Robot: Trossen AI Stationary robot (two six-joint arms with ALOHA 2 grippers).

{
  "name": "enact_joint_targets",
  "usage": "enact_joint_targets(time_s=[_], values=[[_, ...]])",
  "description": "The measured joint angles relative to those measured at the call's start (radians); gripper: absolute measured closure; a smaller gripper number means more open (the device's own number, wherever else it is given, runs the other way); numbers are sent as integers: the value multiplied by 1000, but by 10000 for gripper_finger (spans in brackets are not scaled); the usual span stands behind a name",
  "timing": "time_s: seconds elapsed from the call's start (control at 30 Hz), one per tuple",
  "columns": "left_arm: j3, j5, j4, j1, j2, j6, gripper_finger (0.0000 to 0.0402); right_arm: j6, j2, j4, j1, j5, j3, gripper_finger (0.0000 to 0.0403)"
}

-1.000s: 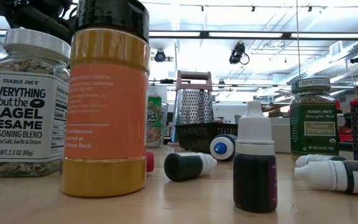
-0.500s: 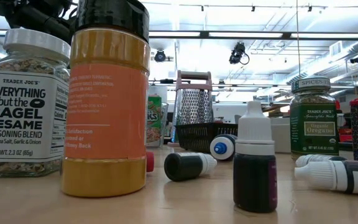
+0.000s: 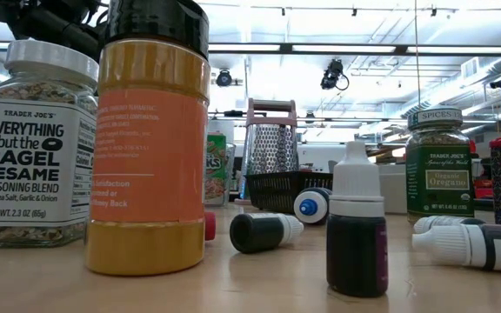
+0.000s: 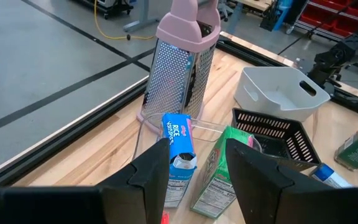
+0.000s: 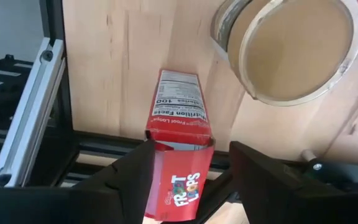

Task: Pick & Place Kitchen Items
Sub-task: Put the red cereal box into the transparent bin

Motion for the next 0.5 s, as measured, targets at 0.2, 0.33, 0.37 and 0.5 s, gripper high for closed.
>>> enact_joint_targets(time_s=[0.2, 0.33, 0.37, 0.5], values=[[0, 0, -2, 0, 0, 0, 237, 2, 0, 25, 15, -48, 0, 190], [0, 0, -4, 0, 0, 0, 237, 84, 0, 32, 28, -87, 0, 191], [0, 0, -4, 0, 0, 0, 237, 104, 0, 32, 28, -95, 0, 191], [0, 0, -4, 0, 0, 0, 238, 130, 0, 42, 27, -82, 0, 190]])
